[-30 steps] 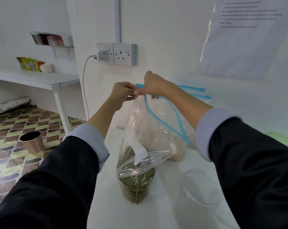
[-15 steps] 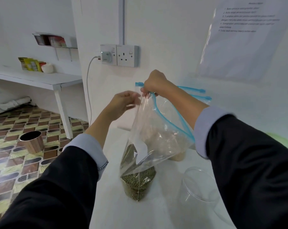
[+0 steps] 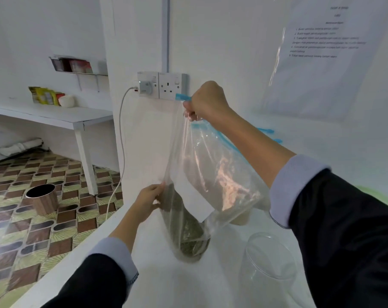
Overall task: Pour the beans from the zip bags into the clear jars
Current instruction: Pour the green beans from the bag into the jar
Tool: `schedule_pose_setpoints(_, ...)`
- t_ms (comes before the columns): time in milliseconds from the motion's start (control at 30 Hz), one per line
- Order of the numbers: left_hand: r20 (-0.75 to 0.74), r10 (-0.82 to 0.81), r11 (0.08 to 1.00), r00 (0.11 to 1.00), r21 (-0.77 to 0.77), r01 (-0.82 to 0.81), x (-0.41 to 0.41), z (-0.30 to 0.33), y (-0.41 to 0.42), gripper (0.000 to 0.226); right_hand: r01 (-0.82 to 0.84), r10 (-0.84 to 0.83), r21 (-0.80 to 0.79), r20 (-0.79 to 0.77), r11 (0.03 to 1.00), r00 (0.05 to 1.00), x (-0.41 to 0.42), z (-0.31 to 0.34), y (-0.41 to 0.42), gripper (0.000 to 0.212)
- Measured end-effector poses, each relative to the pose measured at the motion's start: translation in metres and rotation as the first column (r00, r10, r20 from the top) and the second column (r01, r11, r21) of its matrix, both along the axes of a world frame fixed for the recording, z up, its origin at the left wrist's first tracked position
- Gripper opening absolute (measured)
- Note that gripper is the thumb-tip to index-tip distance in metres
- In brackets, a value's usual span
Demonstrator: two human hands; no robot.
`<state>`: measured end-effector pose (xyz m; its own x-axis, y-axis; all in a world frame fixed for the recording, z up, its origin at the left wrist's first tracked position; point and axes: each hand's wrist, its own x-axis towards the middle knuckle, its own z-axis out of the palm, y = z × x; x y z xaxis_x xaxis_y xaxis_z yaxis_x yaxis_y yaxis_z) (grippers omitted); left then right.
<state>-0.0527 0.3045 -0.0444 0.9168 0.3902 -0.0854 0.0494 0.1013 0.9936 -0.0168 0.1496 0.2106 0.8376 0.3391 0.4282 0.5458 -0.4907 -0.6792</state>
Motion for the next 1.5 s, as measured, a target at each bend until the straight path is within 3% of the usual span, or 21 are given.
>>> schedule_pose_setpoints(133,-0.002,0.071,0.973,0.997,-0.222,-0.070,-0.002,0.000,-0.003,0.046,0.007,-0.008,0.018,0.055,1.000,0.998,-0.004,0.009,-0.002,0.011)
schedule_pose_setpoints(367,-0.162,-0.025,0.860,0.986,-0.507,-0.061,0.002,0.005,-0.004,0.073,-0.073,0.065,0.080,0.095,0.994,0.993,-0.011,0.018,-0.016,0.016)
schedule_pose_setpoints(433,-0.196,-0.051,0.836,0.979,-0.544,-0.066,0.004,0.006,-0.006,0.067,-0.064,0.056,0.076,0.114,0.995,0.992,-0.012,0.018,-0.019,0.018)
schedule_pose_setpoints(567,-0.234,-0.142,0.882,0.962,-0.471,0.015,0.004,0.018,-0.016,0.028,-0.058,0.048,0.077,0.127,0.995,0.991,-0.009,0.016,-0.026,0.018)
schedule_pose_setpoints(733,-0.237,-0.082,0.898,0.968,-0.439,-0.032,0.006,0.023,-0.013,0.010,-0.061,0.047,0.117,0.116,0.991,0.992,-0.008,0.019,-0.039,0.020)
schedule_pose_setpoints(767,-0.225,-0.062,0.892,0.972,-0.450,-0.047,0.005,0.023,-0.012,0.012,-0.062,0.049,0.121,0.111,0.991,0.993,-0.008,0.018,-0.041,0.019)
schedule_pose_setpoints(833,-0.185,-0.039,0.864,0.982,-0.500,-0.060,0.004,0.024,-0.012,0.040,-0.071,0.058,0.142,0.090,0.987,0.994,-0.008,0.018,-0.043,0.017)
schedule_pose_setpoints(900,-0.115,-0.010,0.841,0.993,-0.539,-0.053,0.004,0.026,-0.015,0.045,-0.072,0.057,0.161,0.096,0.984,0.994,-0.008,0.017,-0.046,0.015)
schedule_pose_setpoints(1133,0.177,0.131,0.732,0.975,-0.680,0.025,-0.005,0.033,-0.008,0.029,-0.051,0.029,0.291,0.078,0.955,0.997,-0.005,0.019,-0.065,0.013)
schedule_pose_setpoints(1367,0.172,0.194,0.675,0.966,-0.738,-0.004,-0.007,0.060,-0.010,0.037,0.020,-0.026,0.412,0.007,0.911,1.000,0.003,0.019,-0.085,0.014)
schedule_pose_setpoints(1500,0.238,0.260,0.686,0.936,-0.727,-0.006,-0.003,0.076,-0.004,0.014,0.036,-0.035,0.469,-0.010,0.883,0.999,0.006,0.017,-0.099,0.014)
